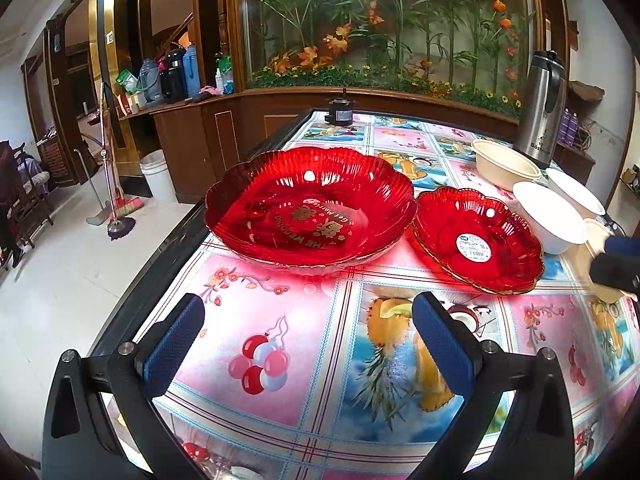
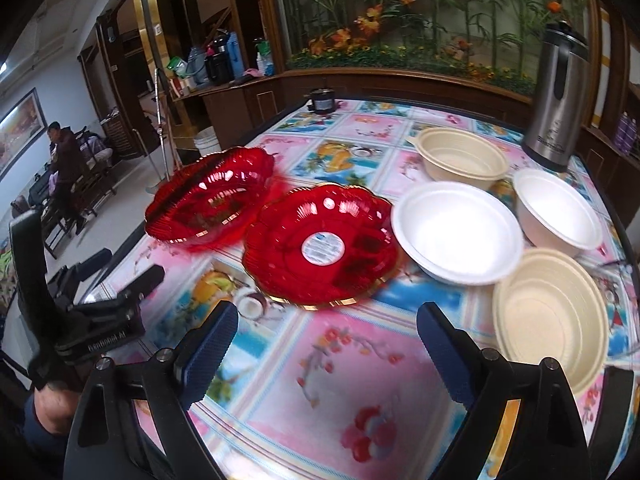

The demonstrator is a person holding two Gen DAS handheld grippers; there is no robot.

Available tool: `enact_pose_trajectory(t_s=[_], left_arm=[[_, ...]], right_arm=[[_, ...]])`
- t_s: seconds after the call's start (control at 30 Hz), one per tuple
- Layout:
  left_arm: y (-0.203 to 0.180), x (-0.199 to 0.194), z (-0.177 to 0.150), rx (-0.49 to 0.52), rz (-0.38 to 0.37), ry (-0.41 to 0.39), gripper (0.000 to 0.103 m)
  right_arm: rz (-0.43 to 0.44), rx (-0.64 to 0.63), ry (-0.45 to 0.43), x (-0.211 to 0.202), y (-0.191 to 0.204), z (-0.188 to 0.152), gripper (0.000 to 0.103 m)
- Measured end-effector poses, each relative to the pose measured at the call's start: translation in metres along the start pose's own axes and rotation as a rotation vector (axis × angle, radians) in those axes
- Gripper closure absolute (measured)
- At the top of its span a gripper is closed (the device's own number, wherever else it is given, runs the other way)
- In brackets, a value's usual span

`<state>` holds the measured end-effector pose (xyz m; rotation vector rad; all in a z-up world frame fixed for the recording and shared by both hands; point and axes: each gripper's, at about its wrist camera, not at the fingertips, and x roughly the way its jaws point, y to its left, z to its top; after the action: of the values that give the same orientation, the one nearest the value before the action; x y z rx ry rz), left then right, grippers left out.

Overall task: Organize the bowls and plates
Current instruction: 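Reach the left tool to the large red plate and grasp its rim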

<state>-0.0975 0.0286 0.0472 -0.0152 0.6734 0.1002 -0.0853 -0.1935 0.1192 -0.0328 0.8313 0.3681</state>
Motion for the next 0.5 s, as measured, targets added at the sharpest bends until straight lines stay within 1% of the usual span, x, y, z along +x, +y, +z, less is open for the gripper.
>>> enact_pose_trajectory(t_s=[0.1,0.17,0.27,0.33,0.4,0.43,0.5], left_arm=[[0.009,0.004,0.008,-0.015,-0.074,0.044,0.0],[0.023,0.009,0.019,-0.036,-0.146,0.096,0.0],[0.048,0.018,0.039,-0.074,-0.219,0.139,0.001],[0.06,0.025,0.051,-0.089,-0.214,0.15,0.011],[0.075,0.038,0.064,-0.114,-0.215,0.176,0.036],[0.082,0.048,0.068,-0.139,-0.222,0.204,0.039],[0.094,0.065,0.074,-0.197,-0.259,0.24,0.039]], right_arm=[[0.023,-0.014,0.014,0.01,0.007,0.017,0.014],[0.038,-0.02,0.023,0.016,0.012,0.029,0.019],[0.094,-0.014,0.035,0.029,0.018,0.052,0.02],[0.121,-0.014,0.036,0.04,0.023,0.068,0.021],[0.141,-0.003,0.048,0.054,0.026,0.082,0.025],[0.152,0.006,0.055,0.062,0.027,0.088,0.029],[0.164,0.028,0.085,0.083,0.029,0.101,0.032]])
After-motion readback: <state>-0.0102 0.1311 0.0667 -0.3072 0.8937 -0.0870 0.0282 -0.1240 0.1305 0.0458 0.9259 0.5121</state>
